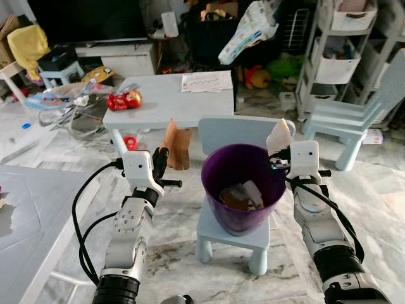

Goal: Picking trash to rubbish bin

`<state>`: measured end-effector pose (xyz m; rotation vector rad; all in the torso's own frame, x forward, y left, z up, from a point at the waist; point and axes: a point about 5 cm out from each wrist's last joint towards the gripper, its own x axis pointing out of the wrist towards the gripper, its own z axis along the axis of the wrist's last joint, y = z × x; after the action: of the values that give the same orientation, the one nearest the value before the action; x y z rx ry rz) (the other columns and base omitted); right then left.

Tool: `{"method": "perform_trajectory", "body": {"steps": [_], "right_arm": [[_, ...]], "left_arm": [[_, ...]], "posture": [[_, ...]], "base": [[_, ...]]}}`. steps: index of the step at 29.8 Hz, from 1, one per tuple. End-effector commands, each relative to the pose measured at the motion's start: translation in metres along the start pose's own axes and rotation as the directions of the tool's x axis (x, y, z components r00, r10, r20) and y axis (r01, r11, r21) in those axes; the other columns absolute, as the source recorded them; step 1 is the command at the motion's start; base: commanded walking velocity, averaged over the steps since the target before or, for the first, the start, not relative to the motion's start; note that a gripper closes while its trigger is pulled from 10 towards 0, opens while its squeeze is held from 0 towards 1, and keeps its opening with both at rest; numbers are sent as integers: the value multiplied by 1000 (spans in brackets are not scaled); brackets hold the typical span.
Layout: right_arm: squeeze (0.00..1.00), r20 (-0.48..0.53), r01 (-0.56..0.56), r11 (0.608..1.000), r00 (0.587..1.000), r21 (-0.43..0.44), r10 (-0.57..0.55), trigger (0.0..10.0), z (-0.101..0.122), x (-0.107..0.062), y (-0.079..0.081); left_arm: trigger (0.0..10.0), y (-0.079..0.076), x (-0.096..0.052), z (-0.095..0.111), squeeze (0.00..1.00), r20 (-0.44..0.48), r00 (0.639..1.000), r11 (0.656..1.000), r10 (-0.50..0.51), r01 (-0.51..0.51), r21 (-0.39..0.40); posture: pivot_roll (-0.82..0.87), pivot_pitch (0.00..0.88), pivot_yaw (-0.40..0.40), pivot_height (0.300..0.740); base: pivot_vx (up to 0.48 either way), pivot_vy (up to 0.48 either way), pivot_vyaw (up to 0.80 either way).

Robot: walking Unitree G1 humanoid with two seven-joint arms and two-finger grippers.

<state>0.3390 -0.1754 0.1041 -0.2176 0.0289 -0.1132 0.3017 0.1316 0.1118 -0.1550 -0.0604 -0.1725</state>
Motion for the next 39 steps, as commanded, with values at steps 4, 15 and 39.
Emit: {"method": "perform_trajectory", "body": {"steps": [4,15,39], "right_arm": [[0,-1,-12,1000,1000,1,12,10000,2,1,2],[0,-2,-13,1000,1000,2,13,10000,2,1,2],[0,-18,-23,1000,1000,20,23,10000,-2,0,6]], "left_arm": [[1765,3,-1,3,0,4,1000,1000,4,-4,13],[275,2,-1,2,0,-3,1000,1000,0,0,21],[667,5,-4,-1,0,-20,1000,999,0,0,37]], "posture": [[-25,57,94,740],[-21,51,92,740],[-11,53,98,740]], "base": [[0,0,0],[0,0,0],[0,0,0]]}}
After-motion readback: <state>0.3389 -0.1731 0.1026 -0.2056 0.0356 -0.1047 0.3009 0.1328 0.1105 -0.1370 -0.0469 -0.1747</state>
